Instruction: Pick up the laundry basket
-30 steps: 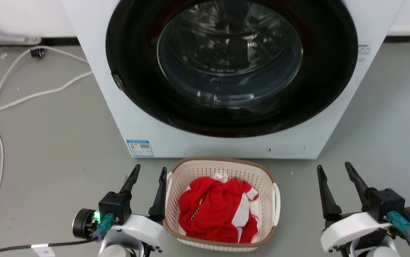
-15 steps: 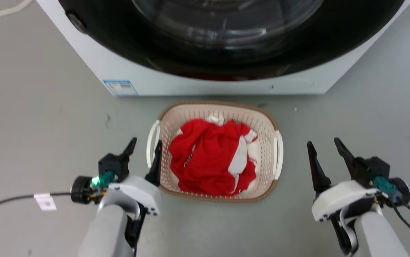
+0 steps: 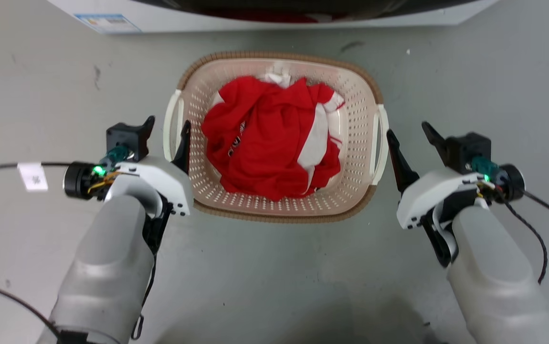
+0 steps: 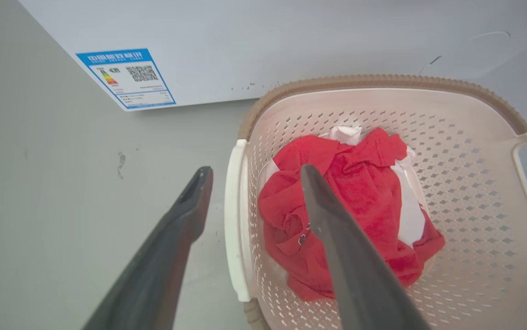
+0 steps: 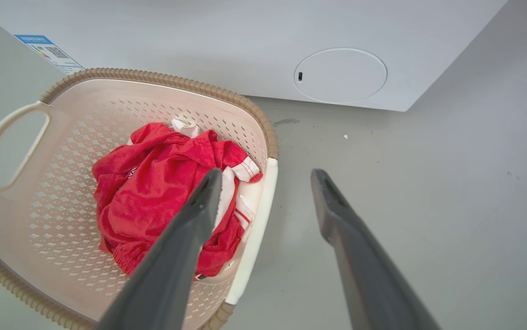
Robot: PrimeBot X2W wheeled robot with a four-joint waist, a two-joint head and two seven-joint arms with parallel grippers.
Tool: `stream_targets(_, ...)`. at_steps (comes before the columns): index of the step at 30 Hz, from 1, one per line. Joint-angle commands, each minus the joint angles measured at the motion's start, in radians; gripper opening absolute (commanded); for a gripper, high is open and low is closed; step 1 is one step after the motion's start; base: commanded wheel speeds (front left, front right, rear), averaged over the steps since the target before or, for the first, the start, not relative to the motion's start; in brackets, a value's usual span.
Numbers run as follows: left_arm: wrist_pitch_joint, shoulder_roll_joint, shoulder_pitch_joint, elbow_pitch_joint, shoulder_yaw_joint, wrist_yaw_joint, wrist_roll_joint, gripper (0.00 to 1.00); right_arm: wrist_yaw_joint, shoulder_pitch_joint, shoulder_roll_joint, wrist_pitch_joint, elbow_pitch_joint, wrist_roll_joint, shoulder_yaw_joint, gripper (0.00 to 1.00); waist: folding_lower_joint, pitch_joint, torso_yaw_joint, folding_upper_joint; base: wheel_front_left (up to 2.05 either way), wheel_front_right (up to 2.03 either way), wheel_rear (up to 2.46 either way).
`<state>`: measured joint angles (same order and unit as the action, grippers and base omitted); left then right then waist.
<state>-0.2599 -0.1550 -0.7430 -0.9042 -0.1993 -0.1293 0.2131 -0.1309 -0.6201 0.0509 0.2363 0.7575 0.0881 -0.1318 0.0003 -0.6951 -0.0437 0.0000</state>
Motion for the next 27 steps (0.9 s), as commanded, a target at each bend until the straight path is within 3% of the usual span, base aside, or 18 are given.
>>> stream_targets(1, 0.011, -0.013, -0.046, -0.033, -0.029, -0.001, 0.026, 1.0, 0.0, -0.055, -0.001, 0.004, 0.041, 0.006, -0.01, 1.0, -0.0003, -0.062, -0.006, 0.0, 0.0, 0.0, 0.0)
stream_targets(15, 0.149, -0.094, -0.236, -0.165, -0.255, 0.0, 0.265, 1.0, 0.0, -0.299, -0.001, -0.055, 0.341, 0.113, -0.133, 1.0, -0.0003, -0.195, 0.0, 0.0, 0.0, 0.0, 0.0)
stream_targets(26, 0.246, -0.125, -0.32, -0.193, -0.402, -0.001, 0.412, 1.0, 0.0, -0.403, -0.001, -0.122, 0.427, 0.237, -0.262, 1.0, -0.0003, -0.244, 0.0, 0.0, 0.0, 0.0, 0.0)
stream_targets(27, 0.257, -0.127, -0.327, -0.195, -0.412, 0.0, 0.424, 0.84, 0.0, -0.407, -0.001, -0.132, 0.429, 0.252, -0.274, 0.42, -0.0003, -0.245, -0.001, 0.0, 0.0, 0.0, 0.0)
